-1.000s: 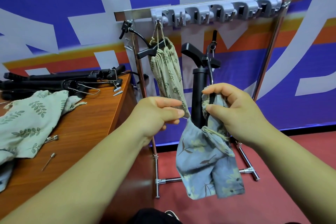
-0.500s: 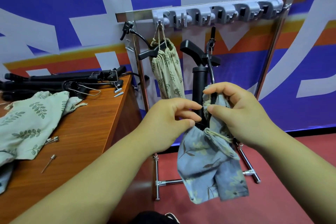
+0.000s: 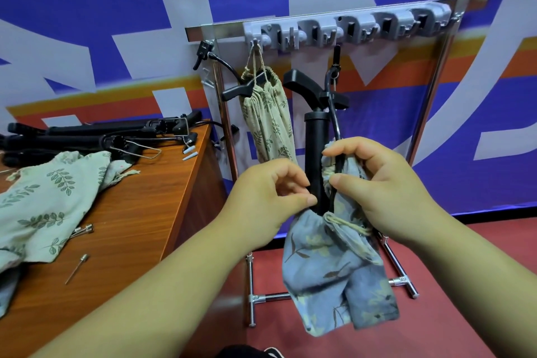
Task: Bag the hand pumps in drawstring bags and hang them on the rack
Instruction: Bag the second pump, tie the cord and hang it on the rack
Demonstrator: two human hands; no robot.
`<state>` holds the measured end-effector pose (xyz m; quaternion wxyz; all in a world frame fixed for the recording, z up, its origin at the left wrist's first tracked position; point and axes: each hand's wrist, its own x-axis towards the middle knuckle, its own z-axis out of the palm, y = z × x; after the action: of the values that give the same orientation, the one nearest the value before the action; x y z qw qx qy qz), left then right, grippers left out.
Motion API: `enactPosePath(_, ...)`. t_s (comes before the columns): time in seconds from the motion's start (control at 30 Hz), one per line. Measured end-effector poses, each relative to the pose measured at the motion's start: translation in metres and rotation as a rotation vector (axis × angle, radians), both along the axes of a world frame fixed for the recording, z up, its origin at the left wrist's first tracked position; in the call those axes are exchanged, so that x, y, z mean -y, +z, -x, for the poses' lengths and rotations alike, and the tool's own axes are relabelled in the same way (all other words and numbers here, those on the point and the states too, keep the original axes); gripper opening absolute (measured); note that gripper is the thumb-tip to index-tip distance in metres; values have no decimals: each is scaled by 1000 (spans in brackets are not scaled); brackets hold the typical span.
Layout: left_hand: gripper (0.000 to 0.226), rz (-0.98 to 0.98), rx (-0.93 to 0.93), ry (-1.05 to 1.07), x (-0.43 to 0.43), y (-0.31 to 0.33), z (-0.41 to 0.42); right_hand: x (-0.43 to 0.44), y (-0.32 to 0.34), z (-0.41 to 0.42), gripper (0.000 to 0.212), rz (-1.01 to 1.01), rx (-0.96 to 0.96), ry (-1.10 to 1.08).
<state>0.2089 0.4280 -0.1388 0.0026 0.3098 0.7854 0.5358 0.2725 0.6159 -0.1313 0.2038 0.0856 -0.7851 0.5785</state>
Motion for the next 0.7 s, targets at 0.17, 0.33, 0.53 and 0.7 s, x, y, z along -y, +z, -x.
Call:
enactPosePath(0.17,7,66,21,91,2,-2,8,2,5,-2,38,53,-9,21)
enactPosePath(0.33,18,80,389,-19,-1,-8,7,1,6,-3,40,72,-24,28)
enactPosePath(0.53,20,-70,515,-28,-1,-9,9,-1,7,-4,40,39,-28,35)
enactPosePath(0.7,39,-241,560,51,-1,-3,11,-5,8,-3,37,47,57,102)
